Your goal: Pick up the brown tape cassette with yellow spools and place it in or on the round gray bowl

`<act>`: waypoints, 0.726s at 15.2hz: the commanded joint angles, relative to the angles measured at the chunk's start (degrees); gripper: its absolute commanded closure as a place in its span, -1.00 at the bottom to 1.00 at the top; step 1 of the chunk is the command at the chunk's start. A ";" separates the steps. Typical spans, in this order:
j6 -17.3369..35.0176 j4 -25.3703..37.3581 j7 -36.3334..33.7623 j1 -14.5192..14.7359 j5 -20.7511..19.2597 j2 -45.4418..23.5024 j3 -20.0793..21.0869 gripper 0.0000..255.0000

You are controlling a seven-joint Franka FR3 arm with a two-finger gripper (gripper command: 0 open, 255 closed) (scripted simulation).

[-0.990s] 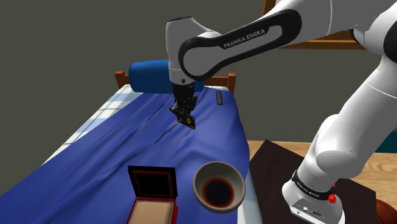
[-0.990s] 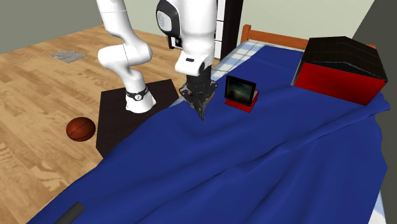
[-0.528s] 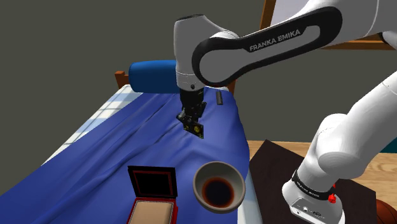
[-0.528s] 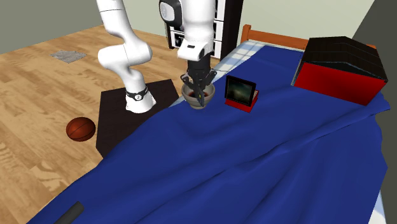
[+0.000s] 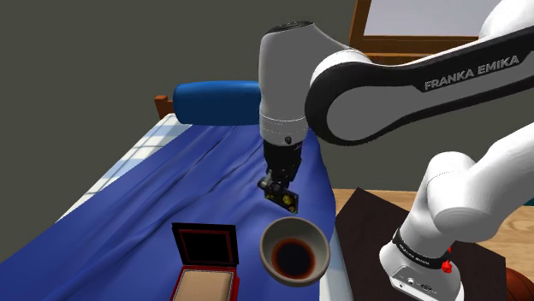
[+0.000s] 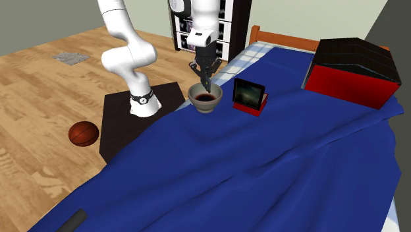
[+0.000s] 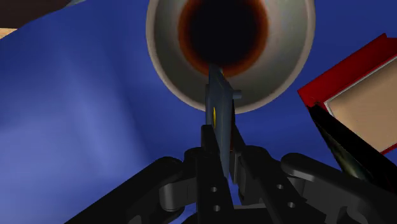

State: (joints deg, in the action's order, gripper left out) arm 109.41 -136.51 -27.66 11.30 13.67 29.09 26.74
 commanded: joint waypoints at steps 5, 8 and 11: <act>-2.09 -4.87 -4.80 4.96 4.83 7.78 3.03 1.00; 0.34 -6.80 -4.73 5.08 5.28 7.29 3.71 1.00; 2.83 -8.65 -4.67 5.16 5.73 6.65 4.44 1.00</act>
State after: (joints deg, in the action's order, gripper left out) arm 111.27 -144.45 -32.44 16.48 19.27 35.99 30.99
